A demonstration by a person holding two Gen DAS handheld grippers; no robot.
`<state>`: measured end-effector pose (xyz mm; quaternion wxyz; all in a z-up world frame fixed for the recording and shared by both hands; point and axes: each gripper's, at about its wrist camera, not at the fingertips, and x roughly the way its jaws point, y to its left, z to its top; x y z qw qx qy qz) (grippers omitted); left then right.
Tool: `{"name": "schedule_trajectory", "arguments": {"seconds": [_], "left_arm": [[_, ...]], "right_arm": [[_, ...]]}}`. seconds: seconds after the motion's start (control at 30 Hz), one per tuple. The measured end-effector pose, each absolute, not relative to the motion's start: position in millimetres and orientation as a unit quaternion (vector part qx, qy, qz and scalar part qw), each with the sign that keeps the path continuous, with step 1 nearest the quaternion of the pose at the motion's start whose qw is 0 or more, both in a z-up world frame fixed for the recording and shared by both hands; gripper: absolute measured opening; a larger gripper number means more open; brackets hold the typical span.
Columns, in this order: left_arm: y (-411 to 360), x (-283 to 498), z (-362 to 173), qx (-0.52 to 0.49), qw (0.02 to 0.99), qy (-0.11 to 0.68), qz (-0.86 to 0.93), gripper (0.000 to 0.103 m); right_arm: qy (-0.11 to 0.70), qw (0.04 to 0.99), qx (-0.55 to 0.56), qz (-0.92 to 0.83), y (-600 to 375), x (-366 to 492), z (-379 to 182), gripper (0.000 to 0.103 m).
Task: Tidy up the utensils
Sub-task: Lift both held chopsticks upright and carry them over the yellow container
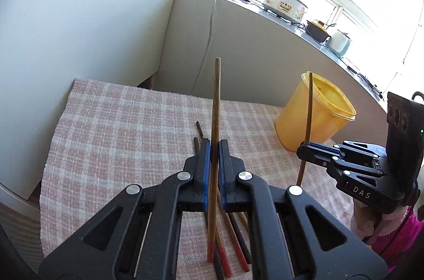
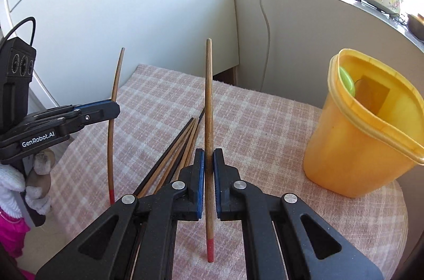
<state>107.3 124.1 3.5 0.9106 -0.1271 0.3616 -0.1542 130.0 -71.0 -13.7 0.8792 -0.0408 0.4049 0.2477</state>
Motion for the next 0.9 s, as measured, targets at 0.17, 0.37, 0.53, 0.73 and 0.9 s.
{"name": "schedule_trajectory", "arguments": {"seconds": [0.17,0.37,0.53,0.73,0.9], "left_arm": [[114,102,22,-0.124,0.918,0.334,-0.173,0.004],[88,109,43,-0.121,0.924,0.307,-0.194,0.004],[58,120,58,-0.116,0.924,0.293,-0.216,0.004],[32,131,80,-0.114,0.925,0.269,-0.241,0.004],[18,141,99,-0.118,0.926,0.248,-0.259,0.004]], "right_arm": [[0.354,0.904,-0.048,0.236,-86,117,11,0.005],[0.317,0.921,-0.032,0.224,-103,110,30,0.005],[0.304,0.928,-0.022,0.215,-117,109,42,0.005],[0.285,0.935,-0.005,0.210,-136,109,61,0.005],[0.265,0.943,0.010,0.201,-153,110,80,0.005]]}}
